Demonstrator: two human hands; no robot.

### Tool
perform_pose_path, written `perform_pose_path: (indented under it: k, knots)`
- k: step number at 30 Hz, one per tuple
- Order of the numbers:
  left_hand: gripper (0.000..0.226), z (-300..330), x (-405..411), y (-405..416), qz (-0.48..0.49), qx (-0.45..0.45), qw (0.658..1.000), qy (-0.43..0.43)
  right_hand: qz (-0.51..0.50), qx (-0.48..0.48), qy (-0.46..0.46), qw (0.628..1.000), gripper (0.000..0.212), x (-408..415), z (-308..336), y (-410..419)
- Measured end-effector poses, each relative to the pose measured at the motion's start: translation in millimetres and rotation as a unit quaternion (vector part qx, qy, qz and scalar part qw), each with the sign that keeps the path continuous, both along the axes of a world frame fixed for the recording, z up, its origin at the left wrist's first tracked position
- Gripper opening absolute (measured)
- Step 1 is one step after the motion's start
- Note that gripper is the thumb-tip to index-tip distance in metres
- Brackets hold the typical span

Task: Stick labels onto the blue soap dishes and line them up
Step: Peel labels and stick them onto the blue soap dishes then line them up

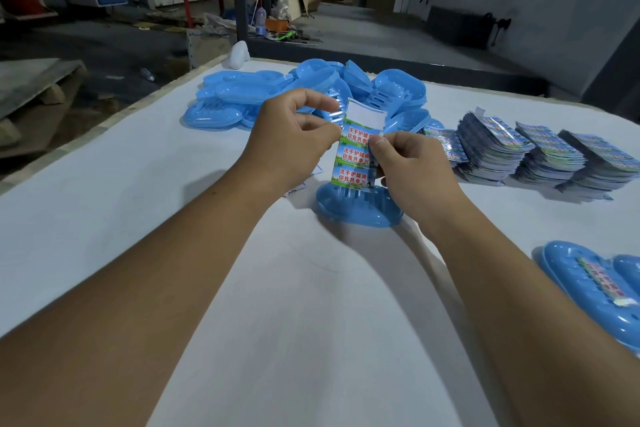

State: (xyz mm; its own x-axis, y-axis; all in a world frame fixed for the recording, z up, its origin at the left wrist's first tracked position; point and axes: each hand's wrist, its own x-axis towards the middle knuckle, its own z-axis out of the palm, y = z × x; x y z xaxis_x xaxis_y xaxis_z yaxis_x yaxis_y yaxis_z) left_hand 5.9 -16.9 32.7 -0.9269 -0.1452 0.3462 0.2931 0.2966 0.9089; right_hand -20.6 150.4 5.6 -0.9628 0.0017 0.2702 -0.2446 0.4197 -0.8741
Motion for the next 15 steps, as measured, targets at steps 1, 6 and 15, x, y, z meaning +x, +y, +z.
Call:
perform_pose_path:
  k: [1, 6, 15]
  knots:
    - [0.022, 0, 0, 0, 0.0, -0.001, 1.0, -0.001, 0.0, 0.0, 0.0, 1.0, 0.034, 0, 0, 0]
    - [0.022, 1, 1, 1, -0.001, 0.004, 1.0, -0.006, 0.0, -0.054, -0.009, 0.998, 0.025, 2, 1, 0]
    - [0.021, 1, 2, 5, -0.025, 0.004, 1.0, 0.011, 0.016, -0.094, 0.045, 0.994, 0.024, 14, 11, -5]
